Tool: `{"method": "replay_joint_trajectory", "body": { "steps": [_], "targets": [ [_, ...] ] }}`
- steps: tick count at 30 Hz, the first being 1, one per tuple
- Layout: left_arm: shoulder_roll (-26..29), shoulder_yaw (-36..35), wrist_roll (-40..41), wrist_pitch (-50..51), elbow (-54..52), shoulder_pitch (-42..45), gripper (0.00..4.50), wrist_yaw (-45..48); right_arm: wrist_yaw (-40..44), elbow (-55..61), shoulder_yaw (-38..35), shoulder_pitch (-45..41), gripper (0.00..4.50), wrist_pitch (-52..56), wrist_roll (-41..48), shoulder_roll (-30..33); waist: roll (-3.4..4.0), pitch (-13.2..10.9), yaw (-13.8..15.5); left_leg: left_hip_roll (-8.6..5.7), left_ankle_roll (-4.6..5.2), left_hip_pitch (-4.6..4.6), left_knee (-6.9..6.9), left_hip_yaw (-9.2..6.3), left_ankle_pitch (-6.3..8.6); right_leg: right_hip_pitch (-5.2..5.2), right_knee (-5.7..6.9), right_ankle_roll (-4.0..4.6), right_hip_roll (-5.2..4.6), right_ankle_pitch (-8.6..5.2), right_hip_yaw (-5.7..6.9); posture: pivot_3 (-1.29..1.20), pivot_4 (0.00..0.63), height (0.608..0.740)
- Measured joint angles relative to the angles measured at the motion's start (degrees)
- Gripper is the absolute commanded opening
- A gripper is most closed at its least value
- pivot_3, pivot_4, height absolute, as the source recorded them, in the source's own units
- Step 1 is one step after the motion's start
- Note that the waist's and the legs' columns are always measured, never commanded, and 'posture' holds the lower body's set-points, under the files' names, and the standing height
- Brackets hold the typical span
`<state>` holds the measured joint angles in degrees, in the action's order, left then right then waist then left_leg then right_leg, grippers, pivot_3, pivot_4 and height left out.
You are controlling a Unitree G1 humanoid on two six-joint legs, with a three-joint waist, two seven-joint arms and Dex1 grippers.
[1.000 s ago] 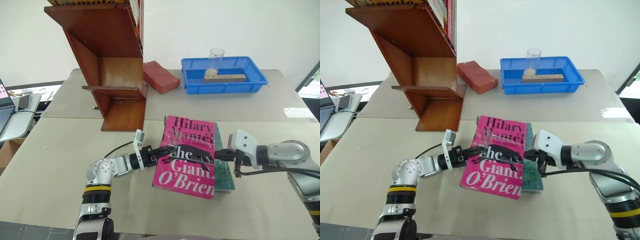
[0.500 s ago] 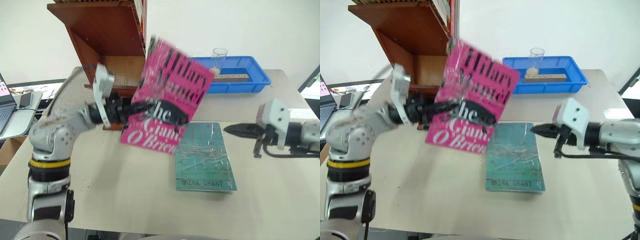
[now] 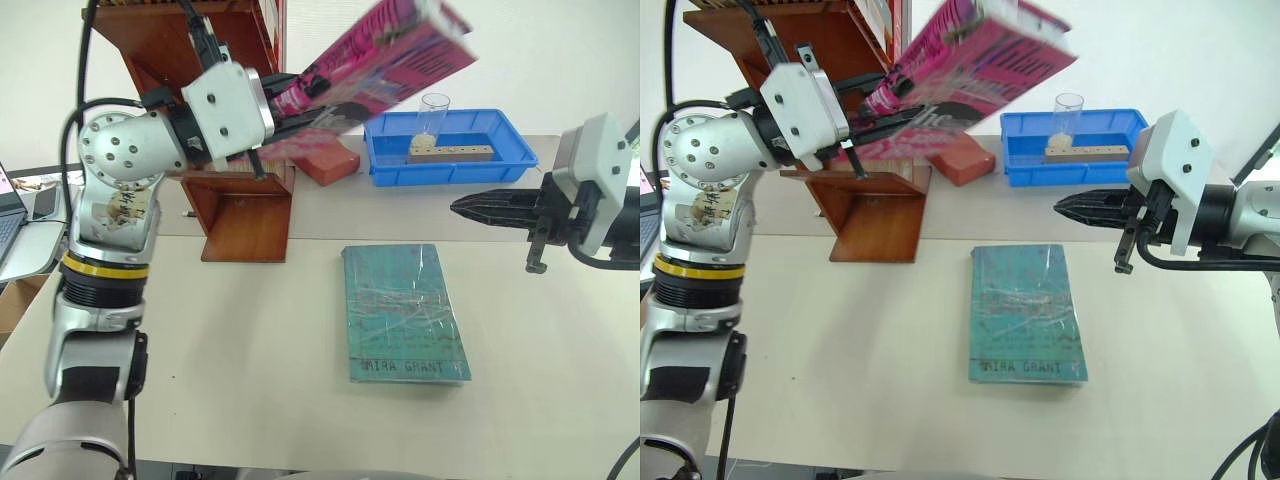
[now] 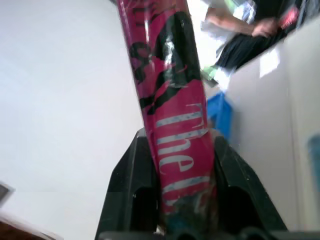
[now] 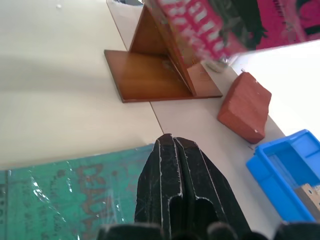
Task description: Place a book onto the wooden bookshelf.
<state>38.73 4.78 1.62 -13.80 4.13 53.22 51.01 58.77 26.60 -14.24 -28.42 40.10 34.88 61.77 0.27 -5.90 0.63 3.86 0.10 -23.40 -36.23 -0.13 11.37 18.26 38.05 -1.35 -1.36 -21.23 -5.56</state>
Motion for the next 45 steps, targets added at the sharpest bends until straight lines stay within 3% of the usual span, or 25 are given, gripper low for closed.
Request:
{"method": "replay_joint_trajectory", "body": {
  "steps": [3,7,13,23,24,27,30,36,45],
  "targets": [
    [3.3,2.1,-8.7,-11.3,7.0,0.5,0.69,-2.6,-0.8,0.0,0.4,-1.0,0.00,0.6,0.3,0.0,0.02,0.0,0.0,0.01,0.00,-0.01,0.00,0.00,0.00,0.03,0.04,-0.01,0.00,0.00,0.01,0.00,0.150,0.649],
    [5.8,3.6,-15.7,-16.4,12.8,1.9,0.69,-5.5,-1.9,0.2,1.9,-2.3,0.00,0.8,0.3,-0.5,-0.01,-0.1,0.1,0.02,0.00,-0.09,-0.02,0.00,0.00,0.12,0.07,-0.04,0.00,0.01,0.03,0.00,0.150,0.649],
    [11.6,5.4,-20.1,-10.7,14.9,1.5,0.69,-1.0,-2.5,-0.1,3.6,-3.5,0.00,0.8,0.7,-1.4,0.07,-0.1,-0.1,0.05,0.02,-0.38,-0.03,0.05,-0.01,0.68,0.45,-0.04,0.00,0.01,0.04,0.00,0.150,0.649],
    [13.9,6.1,-21.0,-1.1,9.2,-1.9,0.69,3.8,-2.5,-1.7,6.7,-6.5,0.00,0.5,0.3,-2.8,0.00,-0.2,-0.9,0.14,0.06,-0.31,0.03,0.09,-0.03,1.02,0.88,-0.04,0.07,0.01,0.06,0.00,0.150,0.649],
    [13.9,6.1,-21.0,-0.2,8.8,-2.1,1.71,4.0,-2.5,-2.0,7.0,-6.5,0.00,0.5,0.2,-3.1,0.00,-0.2,-1.1,0.14,0.06,-0.31,0.04,0.09,-0.03,1.03,0.89,-0.04,0.08,0.01,0.06,0.00,0.150,0.649],
    [14.9,5.2,-20.5,2.6,7.6,-2.8,2.91,4.5,-2.5,-2.6,7.2,-6.5,0.00,0.1,0.0,-3.5,0.03,-0.2,-1.4,0.17,0.07,-0.30,0.05,0.09,-0.03,1.05,0.92,-0.04,0.09,0.01,0.08,0.00,0.150,0.649],
    [17.2,4.4,-19.5,4.6,5.1,-5.1,4.41,6.7,-2.0,-3.2,7.2,-6.5,0.00,-0.8,-0.3,-3.8,0.08,-0.2,-1.4,0.16,0.07,-0.21,0.06,0.13,-0.03,1.01,0.93,-0.04,0.06,0.01,0.08,0.00,0.150,0.649],
    [21.2,0.5,-14.4,11.3,-1.8,-10.0,4.49,11.8,-0.1,-5.8,7.7,-6.7,0.00,-3.2,-1.5,-3.9,-0.03,-0.3,-1.3,0.20,0.07,-0.21,0.04,0.12,-0.03,1.04,0.94,-0.04,0.08,0.01,0.12,0.00,0.150,0.649],
    [24.9,-14.5,5.4,38.9,-12.1,-10.7,4.49,17.2,3.9,-11.1,9.3,-8.6,0.00,-7.5,-4.5,-3.9,-0.10,-0.4,-1.1,0.18,0.07,0.11,0.12,0.14,-0.03,1.01,0.93,-0.42,0.05,-0.22,0.15,0.00,0.150,0.649]
  ]
}}
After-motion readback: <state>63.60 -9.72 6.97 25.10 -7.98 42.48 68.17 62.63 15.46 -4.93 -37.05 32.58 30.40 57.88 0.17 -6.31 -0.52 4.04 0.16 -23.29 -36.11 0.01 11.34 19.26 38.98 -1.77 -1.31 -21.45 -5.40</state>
